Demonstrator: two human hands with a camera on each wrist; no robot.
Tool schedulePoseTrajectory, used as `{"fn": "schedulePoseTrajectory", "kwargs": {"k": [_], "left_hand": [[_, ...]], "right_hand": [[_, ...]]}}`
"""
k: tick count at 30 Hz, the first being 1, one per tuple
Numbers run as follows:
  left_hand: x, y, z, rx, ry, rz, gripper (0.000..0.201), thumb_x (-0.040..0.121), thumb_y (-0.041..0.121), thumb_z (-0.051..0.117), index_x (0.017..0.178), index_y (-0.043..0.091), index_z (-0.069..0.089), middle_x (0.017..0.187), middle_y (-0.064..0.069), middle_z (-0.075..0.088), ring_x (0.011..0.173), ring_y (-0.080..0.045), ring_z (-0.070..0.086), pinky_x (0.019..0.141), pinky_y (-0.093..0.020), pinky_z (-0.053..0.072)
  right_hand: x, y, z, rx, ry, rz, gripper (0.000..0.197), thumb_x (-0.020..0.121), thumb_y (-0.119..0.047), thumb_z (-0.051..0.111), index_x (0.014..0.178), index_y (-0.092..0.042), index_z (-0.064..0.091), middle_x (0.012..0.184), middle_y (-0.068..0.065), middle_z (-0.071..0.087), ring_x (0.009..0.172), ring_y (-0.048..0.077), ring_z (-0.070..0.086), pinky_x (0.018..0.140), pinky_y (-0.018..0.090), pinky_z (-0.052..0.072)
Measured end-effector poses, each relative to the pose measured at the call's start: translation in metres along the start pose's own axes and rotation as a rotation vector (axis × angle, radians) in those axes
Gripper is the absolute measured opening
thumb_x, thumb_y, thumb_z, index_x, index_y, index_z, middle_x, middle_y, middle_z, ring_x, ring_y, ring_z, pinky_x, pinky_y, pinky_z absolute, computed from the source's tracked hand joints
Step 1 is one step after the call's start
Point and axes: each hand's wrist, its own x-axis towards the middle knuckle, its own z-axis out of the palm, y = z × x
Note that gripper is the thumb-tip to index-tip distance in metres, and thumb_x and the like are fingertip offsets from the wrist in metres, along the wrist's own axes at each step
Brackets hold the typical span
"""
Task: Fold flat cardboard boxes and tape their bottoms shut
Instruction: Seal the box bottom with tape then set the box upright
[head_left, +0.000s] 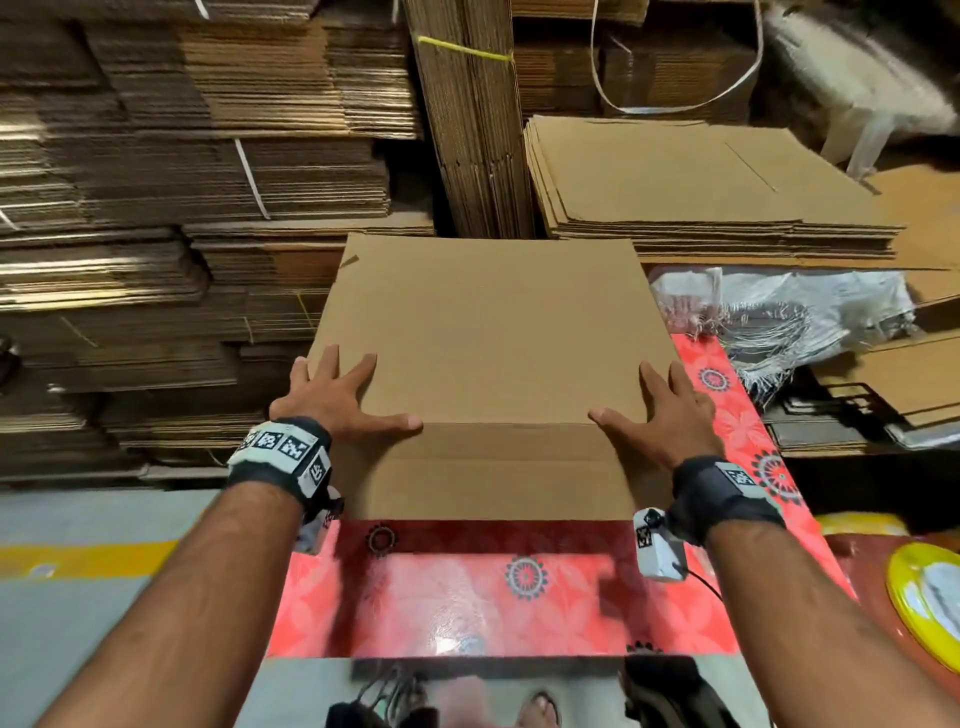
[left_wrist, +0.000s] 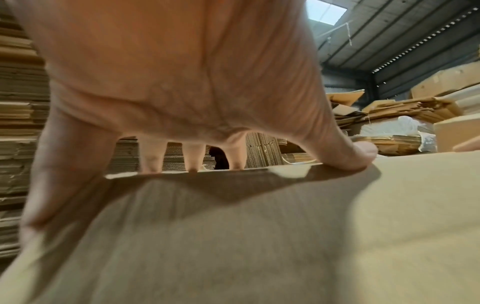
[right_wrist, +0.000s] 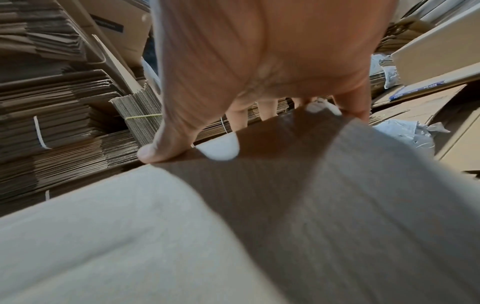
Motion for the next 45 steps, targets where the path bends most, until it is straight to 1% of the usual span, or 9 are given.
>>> {"fn": "schedulePoseTrajectory", "kwargs": {"k": [4, 8, 11, 17, 28, 31, 34, 39, 45], "left_hand": [[-0.010, 0.004, -0.005, 0.000, -0.018, -0.028, 0.132, 0.039, 0.106, 0.053, 0.152, 0.061, 0.002, 0.168, 0.014, -0.009, 0.149, -0.047, 0.016, 0.111, -0.067, 0.031], [-0.011, 0.007, -0.006, -0.003, -0.022, -0.022, 0.133, 0.038, 0.106, 0.055, 0.152, 0.060, 0.003, 0.168, 0.013, -0.009, 0.149, -0.048, 0.015, 0.112, -0.068, 0.030], [-0.011, 0.007, -0.007, -0.006, -0.025, -0.019, 0.134, 0.037, 0.106, 0.055, 0.153, 0.060, 0.003, 0.168, 0.014, -0.010, 0.149, -0.048, 0.015, 0.112, -0.068, 0.029], [-0.013, -0.003, 0.000, -0.010, 0.006, 0.013, 0.134, 0.035, 0.110, 0.046, 0.152, 0.060, 0.003, 0.169, 0.011, -0.010, 0.146, -0.051, 0.019, 0.112, -0.068, 0.030], [-0.036, -0.008, 0.003, 0.043, 0.028, 0.021, 0.130, 0.040, 0.112, 0.036, 0.153, 0.058, 0.000, 0.169, 0.013, -0.011, 0.152, -0.045, 0.006, 0.110, -0.074, 0.024], [-0.057, 0.012, 0.004, 0.173, -0.002, 0.238, 0.127, 0.047, 0.110, 0.039, 0.153, 0.057, -0.009, 0.168, 0.017, -0.012, 0.156, -0.032, -0.003, 0.109, -0.080, 0.009], [-0.086, 0.039, 0.014, 0.199, -0.086, 0.520, 0.123, 0.056, 0.101, 0.052, 0.152, 0.059, -0.013, 0.168, 0.018, -0.010, 0.156, -0.021, -0.001, 0.114, -0.074, 0.002], [-0.100, 0.052, 0.022, 0.297, 0.076, 0.642, 0.102, 0.071, 0.096, 0.042, 0.156, 0.047, 0.016, 0.165, 0.015, 0.024, 0.147, -0.018, 0.030, 0.109, -0.051, 0.032], [-0.089, 0.039, -0.006, 0.271, 0.363, 0.586, 0.095, 0.070, 0.098, 0.005, 0.124, 0.042, 0.059, 0.112, 0.007, 0.074, 0.106, -0.023, 0.067, 0.078, -0.034, 0.048]], "right_hand": [[-0.013, -0.014, -0.003, -0.160, 0.005, -0.037, 0.101, 0.071, -0.094, 0.050, 0.155, -0.042, 0.026, 0.168, -0.006, 0.010, 0.152, 0.033, 0.013, 0.109, 0.073, 0.025], [-0.056, -0.046, 0.012, -0.353, -0.179, -0.527, 0.133, 0.053, -0.110, 0.024, 0.162, -0.035, 0.005, 0.172, -0.003, -0.002, 0.158, 0.027, 0.001, 0.117, 0.069, 0.013], [-0.092, -0.065, 0.048, -0.535, -0.213, -0.714, 0.139, 0.061, -0.093, 0.058, 0.160, -0.031, -0.017, 0.170, -0.002, -0.020, 0.157, 0.025, -0.011, 0.117, 0.071, 0.003], [-0.095, -0.064, 0.079, -0.561, 0.078, -0.747, 0.133, 0.060, -0.052, 0.086, 0.163, -0.024, 0.007, 0.170, 0.006, 0.014, 0.154, 0.032, 0.022, 0.110, 0.066, 0.026], [-0.089, -0.066, 0.061, -0.600, -0.054, -0.779, 0.134, 0.052, -0.074, 0.066, 0.163, -0.027, 0.006, 0.171, 0.003, 0.011, 0.155, 0.031, 0.020, 0.105, 0.069, 0.026], [-0.079, -0.072, 0.038, -0.590, -0.226, -0.774, 0.129, 0.053, -0.080, 0.050, 0.163, -0.034, 0.001, 0.172, -0.004, 0.001, 0.156, 0.025, 0.009, 0.110, 0.061, 0.020], [-0.076, -0.082, 0.017, -0.504, -0.319, -0.768, 0.122, 0.061, -0.080, 0.064, 0.162, -0.039, 0.008, 0.171, -0.010, 0.006, 0.155, 0.018, 0.010, 0.113, 0.053, 0.019], [-0.070, -0.091, -0.021, -0.216, -0.262, -0.785, 0.092, 0.063, -0.087, 0.068, 0.138, -0.035, 0.058, 0.136, -0.017, 0.063, 0.122, 0.009, 0.060, 0.101, 0.035, 0.048], [-0.058, -0.087, -0.065, 0.037, -0.321, -0.717, 0.054, 0.062, -0.065, 0.086, 0.098, -0.027, 0.075, 0.092, -0.018, 0.076, 0.089, -0.005, 0.070, 0.088, 0.028, 0.056]]}}
